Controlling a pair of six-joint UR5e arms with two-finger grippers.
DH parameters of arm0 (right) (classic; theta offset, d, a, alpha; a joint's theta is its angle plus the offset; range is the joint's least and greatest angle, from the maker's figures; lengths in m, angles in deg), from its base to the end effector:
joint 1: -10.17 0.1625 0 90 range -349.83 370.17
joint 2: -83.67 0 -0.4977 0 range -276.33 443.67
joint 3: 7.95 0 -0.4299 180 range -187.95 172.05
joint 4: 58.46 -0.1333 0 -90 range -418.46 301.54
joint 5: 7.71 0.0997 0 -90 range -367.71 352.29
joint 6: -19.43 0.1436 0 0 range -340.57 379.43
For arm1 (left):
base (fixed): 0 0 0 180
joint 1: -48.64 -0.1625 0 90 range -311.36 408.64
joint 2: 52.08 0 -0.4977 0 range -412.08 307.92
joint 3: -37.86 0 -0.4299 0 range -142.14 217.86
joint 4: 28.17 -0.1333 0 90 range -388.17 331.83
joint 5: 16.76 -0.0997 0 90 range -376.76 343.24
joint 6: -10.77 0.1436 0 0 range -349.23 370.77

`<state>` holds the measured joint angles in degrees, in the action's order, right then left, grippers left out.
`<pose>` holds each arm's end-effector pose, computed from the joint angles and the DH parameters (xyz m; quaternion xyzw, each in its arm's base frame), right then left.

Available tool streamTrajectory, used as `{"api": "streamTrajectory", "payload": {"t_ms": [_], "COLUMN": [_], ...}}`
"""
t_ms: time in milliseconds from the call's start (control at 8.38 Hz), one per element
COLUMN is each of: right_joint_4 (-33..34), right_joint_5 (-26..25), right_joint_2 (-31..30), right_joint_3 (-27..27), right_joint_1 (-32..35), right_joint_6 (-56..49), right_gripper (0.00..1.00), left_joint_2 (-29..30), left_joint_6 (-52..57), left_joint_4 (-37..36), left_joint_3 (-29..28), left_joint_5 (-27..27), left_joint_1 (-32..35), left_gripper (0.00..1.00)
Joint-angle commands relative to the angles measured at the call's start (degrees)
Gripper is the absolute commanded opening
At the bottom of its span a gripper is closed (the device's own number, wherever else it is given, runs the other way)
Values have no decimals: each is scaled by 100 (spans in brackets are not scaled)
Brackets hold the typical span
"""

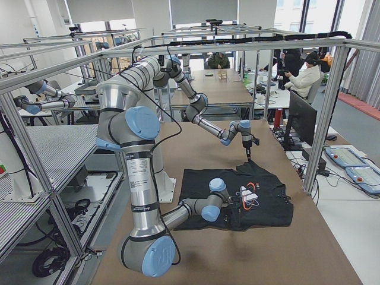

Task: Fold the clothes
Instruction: 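Move the left gripper over the shirt shoulder nearest it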

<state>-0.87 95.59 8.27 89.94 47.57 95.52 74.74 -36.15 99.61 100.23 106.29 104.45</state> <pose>-0.4907 -0.5014 0.4785 0.1056 -0.4572 0.1272 0.8739 0.4483 -0.7577 0.5015 0.1207 0.4466 0.0152 0.8864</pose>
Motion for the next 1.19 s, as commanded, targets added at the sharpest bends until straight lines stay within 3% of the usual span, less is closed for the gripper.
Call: {"api": "streamTrajectory", "payload": {"t_ms": [0, 358, 716, 835, 1074], "right_joint_4": [-2, -11, -63, -72, -63], "right_joint_5": [-2, -2, -55, -81, -81], "right_joint_2": [-1, -1, -1, -1, -1], "right_joint_3": [-24, -50, -200, -209, -217], "right_joint_1": [-5, -5, 4, -4, -13], "right_joint_6": [3, -6, -15, -6, -6], "right_gripper": [94, 94, 94, 94, 94], "left_joint_2": [9, -35, 647, 1033, 1160], "left_joint_6": [-202, -1289, -1986, -2075, -2041], "left_joint_4": [2, -77, -86, -86, -51], "left_joint_3": [230, 1371, 912, 508, 197], "left_joint_5": [0, 1, -832, -913, -1028], "left_joint_1": [9, -392, -1026, -1063, -1072], "left_gripper": [0, 0, 0, 0, 0]}}
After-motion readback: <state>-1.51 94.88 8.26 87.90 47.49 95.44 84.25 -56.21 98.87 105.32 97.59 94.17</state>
